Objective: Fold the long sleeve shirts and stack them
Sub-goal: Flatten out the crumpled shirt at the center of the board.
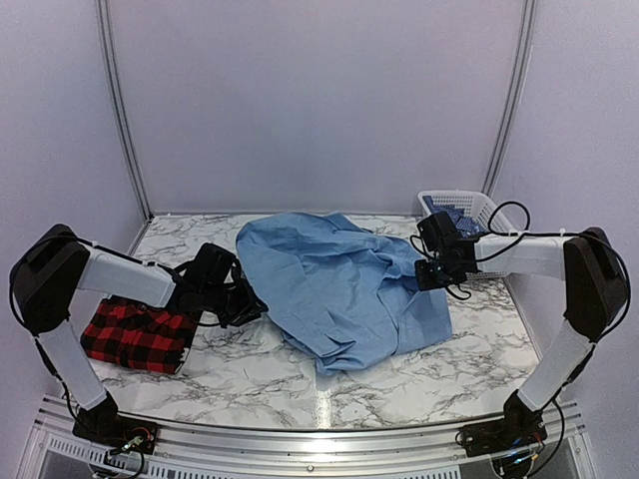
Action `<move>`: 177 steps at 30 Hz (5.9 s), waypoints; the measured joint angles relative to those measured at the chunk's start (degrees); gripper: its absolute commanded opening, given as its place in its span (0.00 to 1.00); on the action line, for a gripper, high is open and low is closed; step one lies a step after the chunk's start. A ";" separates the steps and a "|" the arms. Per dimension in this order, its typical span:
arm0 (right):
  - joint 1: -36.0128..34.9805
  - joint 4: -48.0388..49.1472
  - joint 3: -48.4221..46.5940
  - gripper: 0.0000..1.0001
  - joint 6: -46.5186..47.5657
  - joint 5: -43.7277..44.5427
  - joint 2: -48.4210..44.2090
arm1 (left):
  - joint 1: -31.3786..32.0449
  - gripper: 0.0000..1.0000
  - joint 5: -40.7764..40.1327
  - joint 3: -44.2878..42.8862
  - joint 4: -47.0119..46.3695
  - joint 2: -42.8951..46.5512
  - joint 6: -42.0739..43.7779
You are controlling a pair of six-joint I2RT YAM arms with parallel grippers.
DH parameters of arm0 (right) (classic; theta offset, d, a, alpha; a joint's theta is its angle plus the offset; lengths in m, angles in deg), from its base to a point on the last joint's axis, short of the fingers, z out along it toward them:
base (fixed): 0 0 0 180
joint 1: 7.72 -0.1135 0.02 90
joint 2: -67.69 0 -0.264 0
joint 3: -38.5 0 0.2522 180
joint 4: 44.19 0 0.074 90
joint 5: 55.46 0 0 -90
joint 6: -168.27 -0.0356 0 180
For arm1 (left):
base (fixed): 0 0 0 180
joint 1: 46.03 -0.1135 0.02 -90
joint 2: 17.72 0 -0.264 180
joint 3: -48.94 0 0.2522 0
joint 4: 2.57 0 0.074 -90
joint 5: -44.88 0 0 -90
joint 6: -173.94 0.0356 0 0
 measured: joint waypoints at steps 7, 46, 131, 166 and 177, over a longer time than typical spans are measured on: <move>0.00 0.00 0.00 0.00 0.17 0.02 -0.07 | 0.00 0.00 -0.68 -1.66 -0.39 -0.15 0.57; -1.81 -1.11 1.49 0.00 0.87 -1.03 -1.97 | -36.37 0.00 -0.98 -47.08 22.01 -17.35 23.50; -51.95 -3.34 -30.82 0.00 -6.08 -3.72 16.17 | -4.00 0.00 2.01 -4.81 2.91 -6.93 5.01; -39.04 -3.37 -3.76 0.64 -17.18 -0.46 -4.39 | -8.85 0.79 -10.99 -15.32 22.32 7.69 25.94; -19.82 -0.15 -0.61 0.60 -12.59 -0.22 -5.29 | 1.22 0.79 -3.19 -14.01 22.77 4.11 24.26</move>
